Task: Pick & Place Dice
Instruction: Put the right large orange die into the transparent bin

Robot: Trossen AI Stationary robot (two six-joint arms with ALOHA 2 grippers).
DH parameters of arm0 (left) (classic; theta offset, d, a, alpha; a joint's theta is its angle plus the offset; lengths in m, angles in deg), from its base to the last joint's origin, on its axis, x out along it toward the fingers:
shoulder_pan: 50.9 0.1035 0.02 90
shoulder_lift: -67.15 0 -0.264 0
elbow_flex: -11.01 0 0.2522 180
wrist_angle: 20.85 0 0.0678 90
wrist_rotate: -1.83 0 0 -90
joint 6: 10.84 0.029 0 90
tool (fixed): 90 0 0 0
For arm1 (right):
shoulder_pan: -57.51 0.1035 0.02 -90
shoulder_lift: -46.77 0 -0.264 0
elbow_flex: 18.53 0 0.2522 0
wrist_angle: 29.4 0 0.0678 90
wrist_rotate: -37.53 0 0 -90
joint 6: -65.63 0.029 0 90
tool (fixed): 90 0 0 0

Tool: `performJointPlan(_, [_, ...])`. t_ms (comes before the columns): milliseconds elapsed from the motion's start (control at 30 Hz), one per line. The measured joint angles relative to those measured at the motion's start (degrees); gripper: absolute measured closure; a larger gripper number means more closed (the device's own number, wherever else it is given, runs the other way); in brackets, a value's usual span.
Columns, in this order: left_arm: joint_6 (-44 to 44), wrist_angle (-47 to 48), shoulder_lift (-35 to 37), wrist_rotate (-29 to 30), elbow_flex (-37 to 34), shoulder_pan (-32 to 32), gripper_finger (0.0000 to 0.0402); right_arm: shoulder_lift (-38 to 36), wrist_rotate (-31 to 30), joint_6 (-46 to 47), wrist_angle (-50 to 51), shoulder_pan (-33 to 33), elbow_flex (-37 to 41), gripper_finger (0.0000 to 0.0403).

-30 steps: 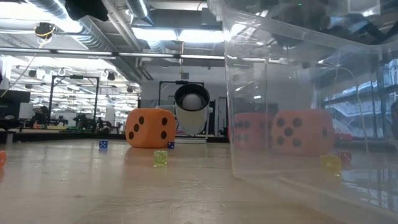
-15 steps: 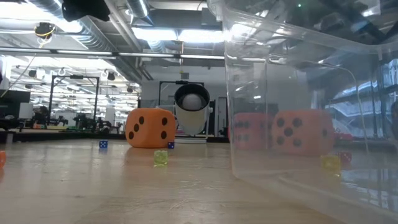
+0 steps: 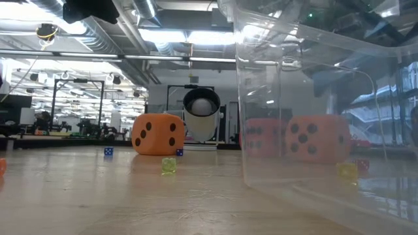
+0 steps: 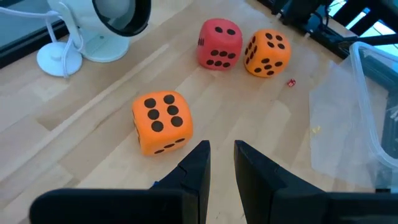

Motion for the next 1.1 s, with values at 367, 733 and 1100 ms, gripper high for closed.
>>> performJointPlan(367, [-0.9, 0.0, 0.0, 0.3, 0.0, 0.0, 0.0336, 6.8, 2.4, -2.3, -4.1, -0.8, 0.0, 0.0056])
performJointPlan(733, [-1.1, 0.0, 0.0, 0.5, 0.0, 0.0, 0.0336, 12.6, 4.9, -3.7, -5.2, -0.6, -0.1, 0.0056])
performJointPlan(1100, [-2.0, 0.0, 0.0, 0.6, 0.0, 0.0, 0.0336, 18.2, 10.4, -4.3, -9.7, -0.6, -0.5, 0.0123])
